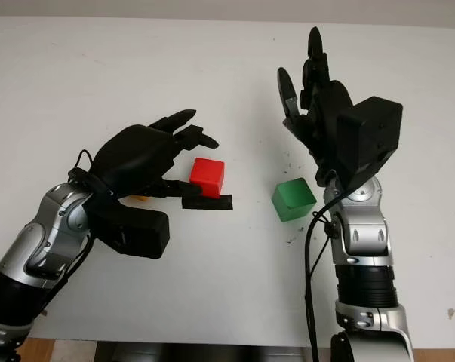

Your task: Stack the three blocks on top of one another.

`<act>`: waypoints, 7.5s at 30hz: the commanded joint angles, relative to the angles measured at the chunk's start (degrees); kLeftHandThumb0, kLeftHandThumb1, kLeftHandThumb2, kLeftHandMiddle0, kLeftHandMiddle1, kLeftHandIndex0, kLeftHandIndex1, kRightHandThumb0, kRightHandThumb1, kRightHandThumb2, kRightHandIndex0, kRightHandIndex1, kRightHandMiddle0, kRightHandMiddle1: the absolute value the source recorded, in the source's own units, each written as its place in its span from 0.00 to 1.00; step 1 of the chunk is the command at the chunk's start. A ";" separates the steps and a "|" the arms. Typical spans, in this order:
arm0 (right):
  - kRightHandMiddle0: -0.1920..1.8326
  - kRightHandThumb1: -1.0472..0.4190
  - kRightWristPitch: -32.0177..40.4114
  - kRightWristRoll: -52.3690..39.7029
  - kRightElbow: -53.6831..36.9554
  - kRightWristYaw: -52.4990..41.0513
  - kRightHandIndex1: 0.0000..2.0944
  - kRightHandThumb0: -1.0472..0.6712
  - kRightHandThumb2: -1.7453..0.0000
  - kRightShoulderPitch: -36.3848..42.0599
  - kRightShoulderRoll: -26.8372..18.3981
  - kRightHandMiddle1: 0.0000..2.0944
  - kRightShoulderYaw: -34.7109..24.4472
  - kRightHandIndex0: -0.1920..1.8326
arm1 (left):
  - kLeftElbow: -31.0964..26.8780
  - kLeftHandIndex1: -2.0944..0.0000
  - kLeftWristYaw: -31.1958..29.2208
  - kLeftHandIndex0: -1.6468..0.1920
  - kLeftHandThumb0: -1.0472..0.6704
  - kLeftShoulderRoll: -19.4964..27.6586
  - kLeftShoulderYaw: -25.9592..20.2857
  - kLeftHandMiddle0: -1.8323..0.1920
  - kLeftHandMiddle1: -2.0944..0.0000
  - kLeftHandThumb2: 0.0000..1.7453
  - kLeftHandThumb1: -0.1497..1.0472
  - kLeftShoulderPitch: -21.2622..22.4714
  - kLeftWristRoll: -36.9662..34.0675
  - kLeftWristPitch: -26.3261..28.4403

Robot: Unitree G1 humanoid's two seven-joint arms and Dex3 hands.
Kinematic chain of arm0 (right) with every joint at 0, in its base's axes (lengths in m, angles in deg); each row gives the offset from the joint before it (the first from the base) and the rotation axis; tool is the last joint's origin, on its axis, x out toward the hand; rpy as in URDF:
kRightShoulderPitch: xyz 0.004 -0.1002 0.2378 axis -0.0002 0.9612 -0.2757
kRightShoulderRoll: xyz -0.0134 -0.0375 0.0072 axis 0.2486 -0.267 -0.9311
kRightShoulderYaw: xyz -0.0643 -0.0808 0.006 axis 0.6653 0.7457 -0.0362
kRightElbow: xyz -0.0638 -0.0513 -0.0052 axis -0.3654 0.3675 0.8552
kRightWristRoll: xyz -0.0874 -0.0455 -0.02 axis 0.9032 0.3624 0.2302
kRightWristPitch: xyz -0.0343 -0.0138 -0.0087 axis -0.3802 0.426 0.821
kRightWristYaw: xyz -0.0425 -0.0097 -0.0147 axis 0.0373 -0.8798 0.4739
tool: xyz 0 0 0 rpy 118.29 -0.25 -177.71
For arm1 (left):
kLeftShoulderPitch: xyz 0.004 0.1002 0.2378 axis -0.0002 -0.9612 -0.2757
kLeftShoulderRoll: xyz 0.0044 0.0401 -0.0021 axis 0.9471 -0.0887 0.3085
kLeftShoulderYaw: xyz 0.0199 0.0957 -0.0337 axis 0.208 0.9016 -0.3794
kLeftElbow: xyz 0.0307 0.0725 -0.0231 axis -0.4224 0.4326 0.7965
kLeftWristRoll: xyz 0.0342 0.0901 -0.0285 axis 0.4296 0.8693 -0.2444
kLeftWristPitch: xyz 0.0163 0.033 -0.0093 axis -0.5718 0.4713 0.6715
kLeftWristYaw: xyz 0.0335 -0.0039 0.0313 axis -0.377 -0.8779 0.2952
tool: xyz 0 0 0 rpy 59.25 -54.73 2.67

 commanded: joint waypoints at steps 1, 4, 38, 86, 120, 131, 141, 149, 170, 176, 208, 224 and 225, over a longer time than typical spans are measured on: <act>0.00 0.00 0.23 -0.03 -1.48 -0.13 0.00 0.17 0.70 0.18 -0.65 0.00 -0.06 0.00 | -1.71 0.65 -0.40 0.82 0.28 0.01 0.30 0.89 0.98 0.11 1.00 -0.33 -0.07 -0.03; 0.00 0.00 0.30 -0.25 -1.41 -0.44 0.00 0.17 0.70 0.08 -0.68 0.00 -0.13 0.00 | -3.22 0.73 -1.20 0.88 0.25 0.29 -0.14 0.91 0.98 0.12 1.00 -0.91 -0.66 -0.01; 0.00 0.00 0.53 -0.30 -1.57 -1.96 0.00 0.17 0.70 -0.16 -1.65 0.00 -0.27 0.00 | 17.59 0.97 -15.23 0.71 0.16 25.30 -14.64 0.91 0.97 0.02 0.83 12.93 -23.83 -15.27; 0.00 0.00 1.17 -0.80 -1.59 -2.01 0.00 0.17 0.71 -0.93 -2.58 0.00 -0.42 0.00 | 15.51 0.45 -2.87 0.77 0.12 20.44 -4.04 0.87 0.97 0.03 0.98 6.32 -2.37 -21.07; 0.00 0.00 0.11 0.01 -0.56 -2.36 0.00 0.18 0.72 -1.02 -2.76 0.00 0.28 0.00 | 8.61 0.18 0.11 0.77 0.32 17.91 -11.27 0.73 0.97 0.06 1.00 5.36 -16.74 -20.80; 0.00 0.00 0.26 -0.12 -1.26 -2.25 0.00 0.18 0.72 -0.47 -2.53 0.00 0.29 0.00 | 5.17 0.25 -7.63 0.77 0.32 6.76 -13.15 0.74 0.97 0.07 1.00 3.74 -40.35 -7.10; 0.00 0.00 1.13 -0.22 -2.20 -2.18 0.00 0.19 0.71 0.05 -2.39 0.00 0.32 0.00 | 7.47 0.30 -11.87 0.71 0.32 -0.15 -11.68 0.76 0.98 0.04 1.00 4.94 -47.75 4.56; 0.00 0.00 1.64 0.00 -2.41 -1.47 0.00 0.18 0.72 0.33 -2.15 0.00 0.21 0.00 | 12.71 0.27 -11.12 0.70 0.32 -5.13 -10.59 0.76 0.98 0.03 0.98 5.62 -47.40 5.85; 0.00 0.00 1.88 -0.31 -2.75 -2.12 0.00 0.19 0.72 0.13 -2.51 0.00 -0.02 0.00 | 20.16 0.23 -8.04 0.69 0.30 -8.37 -8.45 0.77 0.98 0.03 1.00 5.49 -41.14 -0.73; 0.00 0.00 1.04 -0.15 -2.42 -2.23 0.00 0.18 0.72 -0.01 -2.64 0.00 0.04 0.00 | 20.81 0.22 -8.79 0.70 0.31 -8.17 -8.41 0.77 0.98 0.03 1.00 5.64 -41.12 -1.62; 0.00 0.00 1.78 -0.18 -2.54 -2.85 0.00 0.18 0.72 0.12 -2.77 0.00 0.04 0.00 | 10.85 0.96 -9.32 0.87 0.17 -5.08 -7.73 0.94 0.98 0.03 0.98 3.24 -36.12 3.35; 0.04 0.03 4.03 -0.57 -12.20 -10.29 0.02 0.19 0.91 4.09 -12.19 0.02 -2.17 0.03 | 2.48 1.00 -7.72 1.00 0.09 -6.02 -20.10 0.98 0.99 0.36 1.00 -2.43 -51.08 4.43; 0.05 0.04 4.52 -0.20 -13.44 -11.86 0.03 0.21 0.94 4.49 -14.30 0.03 -2.29 0.05 | 2.57 0.99 -5.26 0.99 0.10 -7.11 -21.78 0.97 0.98 0.36 1.00 -2.70 -51.96 4.26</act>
